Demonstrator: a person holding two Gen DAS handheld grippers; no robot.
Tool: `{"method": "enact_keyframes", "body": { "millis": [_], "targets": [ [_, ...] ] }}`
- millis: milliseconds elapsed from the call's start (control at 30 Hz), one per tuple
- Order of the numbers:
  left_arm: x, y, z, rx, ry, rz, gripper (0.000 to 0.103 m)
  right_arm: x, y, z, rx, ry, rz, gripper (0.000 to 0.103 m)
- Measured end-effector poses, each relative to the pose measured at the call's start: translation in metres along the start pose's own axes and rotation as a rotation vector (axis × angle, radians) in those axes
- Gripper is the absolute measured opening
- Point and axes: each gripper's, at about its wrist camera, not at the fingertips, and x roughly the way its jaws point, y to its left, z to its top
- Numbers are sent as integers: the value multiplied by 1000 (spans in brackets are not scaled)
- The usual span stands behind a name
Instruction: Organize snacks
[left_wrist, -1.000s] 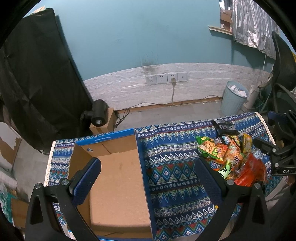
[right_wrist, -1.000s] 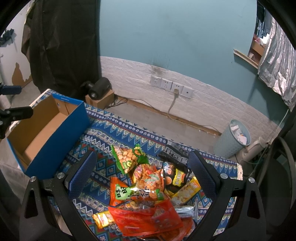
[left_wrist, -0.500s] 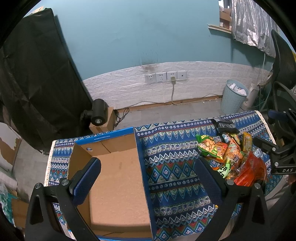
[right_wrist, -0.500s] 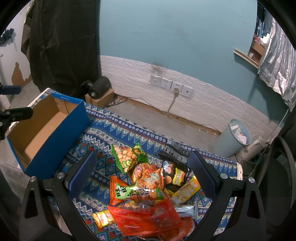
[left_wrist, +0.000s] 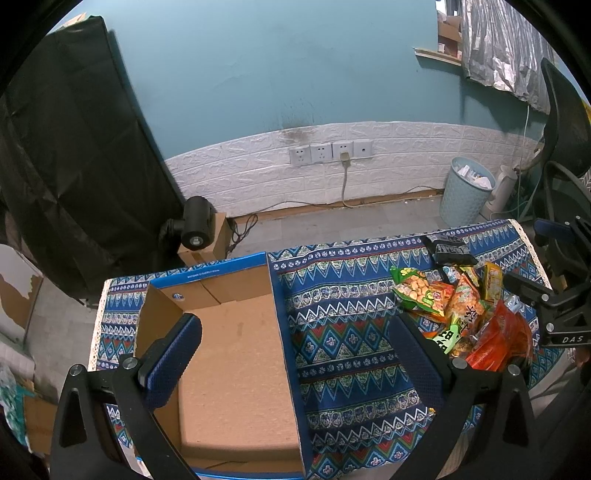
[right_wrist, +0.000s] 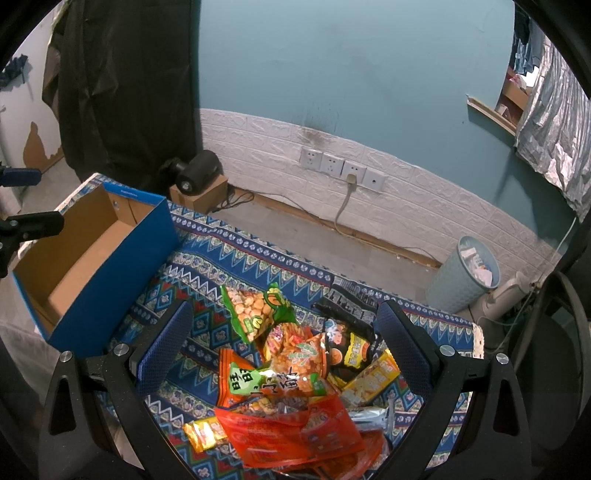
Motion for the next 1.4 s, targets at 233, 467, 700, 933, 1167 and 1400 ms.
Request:
{"method": "enact_keyframes", "body": {
  "millis": [233, 467, 700, 933, 1167, 1400],
  "targets": [
    [-1, -2, -1, 6, 2, -1, 102, 1, -1, -1, 2, 3, -1, 98],
    [1, 0, -1, -2, 14, -5, 102, 1, -2, -2, 2, 5, -1, 98],
    [3, 2, -1, -16, 22, -2, 102, 2, -3, -3, 2, 6, -3, 98],
    [6, 0, -1, -13, 34, 0, 102, 1, -4, -2, 3, 7, -2, 98],
    [7, -2, -1, -10, 33, -5, 102, 1, -5, -4, 4, 7, -3, 98],
    [12, -13, 0, 27, 27, -23, 102, 0, -13, -10, 17, 24, -23, 98]
  ]
}}
